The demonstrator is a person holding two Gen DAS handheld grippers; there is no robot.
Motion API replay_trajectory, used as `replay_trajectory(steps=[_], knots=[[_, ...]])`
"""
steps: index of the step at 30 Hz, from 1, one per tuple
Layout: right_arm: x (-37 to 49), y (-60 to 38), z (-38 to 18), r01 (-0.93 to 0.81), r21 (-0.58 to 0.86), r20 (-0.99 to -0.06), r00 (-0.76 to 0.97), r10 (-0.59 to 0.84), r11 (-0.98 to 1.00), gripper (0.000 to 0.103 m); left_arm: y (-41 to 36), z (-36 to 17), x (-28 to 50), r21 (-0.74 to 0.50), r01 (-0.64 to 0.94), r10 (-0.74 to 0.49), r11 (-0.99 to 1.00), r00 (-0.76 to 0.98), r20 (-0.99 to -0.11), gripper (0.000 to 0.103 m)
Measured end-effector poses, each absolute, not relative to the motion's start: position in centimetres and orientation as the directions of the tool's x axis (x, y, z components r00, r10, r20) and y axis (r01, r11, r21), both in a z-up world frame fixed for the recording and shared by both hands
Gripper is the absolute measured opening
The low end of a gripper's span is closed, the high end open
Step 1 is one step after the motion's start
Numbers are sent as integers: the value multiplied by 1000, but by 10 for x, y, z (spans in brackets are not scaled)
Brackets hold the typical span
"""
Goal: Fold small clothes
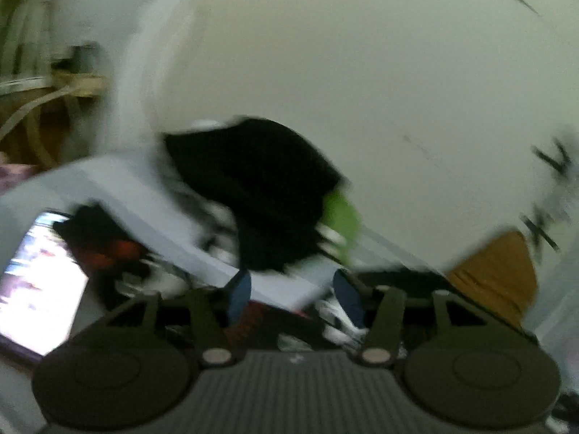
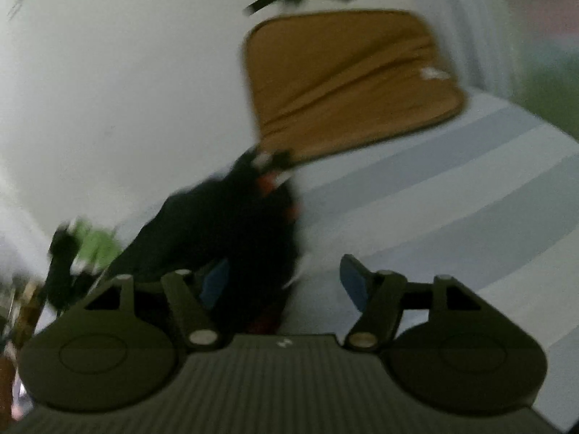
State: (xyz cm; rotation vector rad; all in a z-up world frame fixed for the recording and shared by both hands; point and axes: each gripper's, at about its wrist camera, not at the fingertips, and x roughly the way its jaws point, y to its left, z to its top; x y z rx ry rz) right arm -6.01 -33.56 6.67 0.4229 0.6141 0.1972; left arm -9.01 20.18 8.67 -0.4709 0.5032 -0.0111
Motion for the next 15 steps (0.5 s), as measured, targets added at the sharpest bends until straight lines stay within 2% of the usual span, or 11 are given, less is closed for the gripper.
replay_trajectory(steps=[3, 4, 5, 6, 7, 8, 9, 12, 13, 15], knots=[[-58, -314, 58, -126, 390, -542, 770, 338, 912, 75, 143, 84, -81, -357, 67, -239, 932, 853, -464, 71], [-57, -310, 54, -121, 386, -554, 762, 334, 915, 75, 124, 81, -77, -333, 115, -269, 936, 843, -465, 89], [-54, -308, 49, -115, 394, -565, 752, 339, 912, 75, 105, 79, -71, -313, 174, -309, 934, 834, -458, 101], [-50, -307, 43, -103, 414, -578, 737, 349, 904, 72, 86, 75, -66, -288, 237, -348, 928, 827, -442, 103], [-49, -307, 40, -100, 430, -573, 738, 356, 897, 65, 70, 69, -61, -257, 278, -368, 926, 820, -438, 103], [-50, -305, 40, -108, 425, -562, 747, 355, 899, 34, 50, 64, -53, -215, 316, -381, 924, 807, -451, 100], [-47, -303, 41, -123, 431, -571, 730, 376, 894, 12, 36, 60, -48, -191, 343, -393, 919, 794, -464, 96], [-47, -304, 55, -148, 485, -530, 735, 424, 862, 11, 2, 45, -36, -146, 437, -444, 888, 727, -524, 21], [-49, -305, 62, -168, 498, -507, 740, 443, 851, 11, -3, 45, -35, -132, 440, -436, 888, 717, -544, 10], [-56, -311, 83, -224, 541, -436, 749, 499, 810, 11, 5, 55, -39, -151, 464, -469, 873, 712, -523, 10]])
